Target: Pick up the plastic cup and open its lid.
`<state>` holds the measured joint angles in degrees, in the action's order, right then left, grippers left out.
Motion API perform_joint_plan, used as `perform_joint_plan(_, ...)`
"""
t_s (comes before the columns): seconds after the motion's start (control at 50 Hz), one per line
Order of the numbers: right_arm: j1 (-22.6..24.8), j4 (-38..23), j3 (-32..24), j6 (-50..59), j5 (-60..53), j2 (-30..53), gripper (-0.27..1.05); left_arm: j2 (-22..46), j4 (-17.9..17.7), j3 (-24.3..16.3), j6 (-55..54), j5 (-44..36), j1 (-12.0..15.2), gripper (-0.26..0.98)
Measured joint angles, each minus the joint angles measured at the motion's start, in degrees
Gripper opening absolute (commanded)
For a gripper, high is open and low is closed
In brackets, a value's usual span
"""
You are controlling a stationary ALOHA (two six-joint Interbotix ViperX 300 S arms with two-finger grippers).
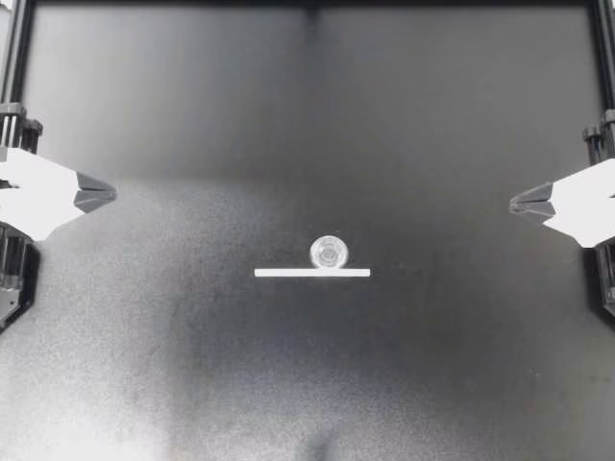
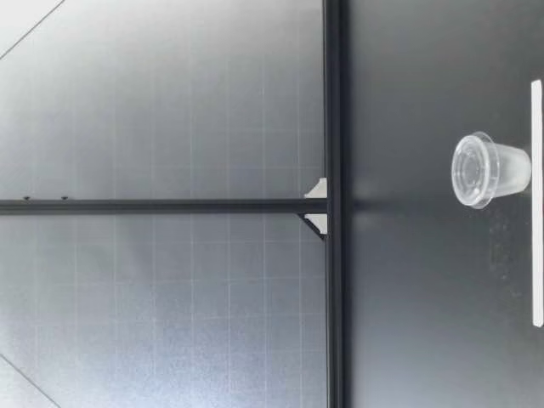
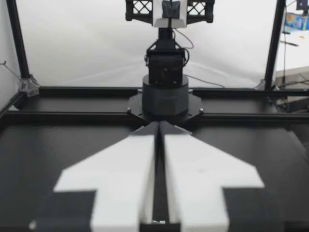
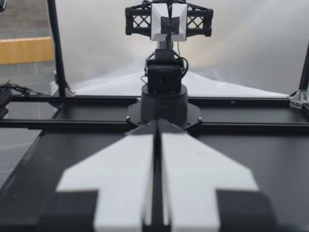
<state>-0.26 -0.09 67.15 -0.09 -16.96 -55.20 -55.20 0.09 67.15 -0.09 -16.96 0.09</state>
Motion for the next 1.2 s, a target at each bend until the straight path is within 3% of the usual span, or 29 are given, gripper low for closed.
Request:
perform_joint_plan(0.34, -0.09, 0.0, 0.88, 0.26, -5.27, 2.37, -0.21, 3.96, 0.0, 0.97, 2.55, -0.18, 0.7, -0.19)
perform_joint_plan(0.54, -0.26, 0.0, 0.79, 0.44, -6.59, 10.2, -0.21, 14.85, 0.0, 1.76, 4.39, -0.62, 2.99, -0.19)
perform_joint_plan(0.88, -1.49, 0.0, -2.99, 0.53, -7.91, 26.54, -0.21, 30.85, -2.99, -1.14, 3.96, -3.52, 2.99, -0.14)
perform_joint_plan(1.0, -1.58, -0.09, -4.92, 0.53, -7.91, 31.46, -0.21, 35.33, -3.25, -2.99, 3.87, -3.52, 2.99, 0.03)
perform_joint_plan(1.2, -2.29, -0.09, -6.94, 0.79, -7.91, 37.79, -0.21, 41.75, -3.25, -6.33, 4.22, -3.52, 2.99, 0.57)
